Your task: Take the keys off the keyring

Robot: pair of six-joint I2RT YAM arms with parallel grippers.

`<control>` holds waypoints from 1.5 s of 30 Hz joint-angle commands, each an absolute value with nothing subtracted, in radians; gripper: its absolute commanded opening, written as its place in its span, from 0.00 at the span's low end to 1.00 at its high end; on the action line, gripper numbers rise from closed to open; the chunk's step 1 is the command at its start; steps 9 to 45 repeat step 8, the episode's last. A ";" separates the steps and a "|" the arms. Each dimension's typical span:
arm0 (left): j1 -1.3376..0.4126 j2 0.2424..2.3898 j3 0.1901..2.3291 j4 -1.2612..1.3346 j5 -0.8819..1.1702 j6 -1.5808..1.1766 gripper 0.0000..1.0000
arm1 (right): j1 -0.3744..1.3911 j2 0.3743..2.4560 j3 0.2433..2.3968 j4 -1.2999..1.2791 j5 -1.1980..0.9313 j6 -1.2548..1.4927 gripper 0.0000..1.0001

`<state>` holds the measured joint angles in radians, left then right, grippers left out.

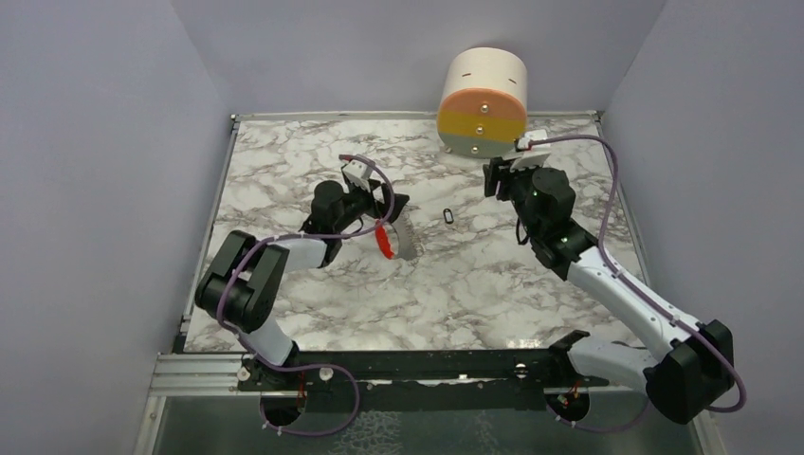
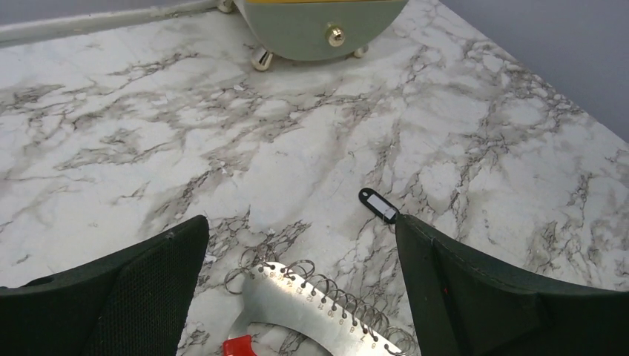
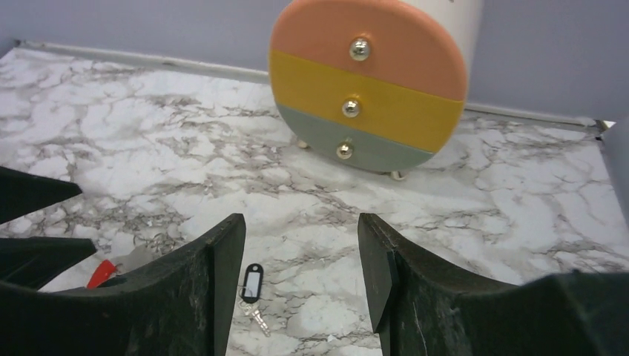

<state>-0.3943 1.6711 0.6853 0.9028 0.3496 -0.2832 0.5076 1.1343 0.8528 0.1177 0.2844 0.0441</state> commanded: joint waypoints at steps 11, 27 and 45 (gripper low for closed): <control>-0.389 1.414 0.587 0.806 0.278 -0.196 0.99 | 0.505 0.923 0.722 0.235 0.448 0.007 0.60; -0.389 1.414 0.587 0.806 0.278 -0.196 0.99 | 0.505 0.923 0.722 0.235 0.448 0.007 0.60; -0.389 1.414 0.587 0.806 0.278 -0.196 0.99 | 0.505 0.923 0.722 0.235 0.448 0.007 0.60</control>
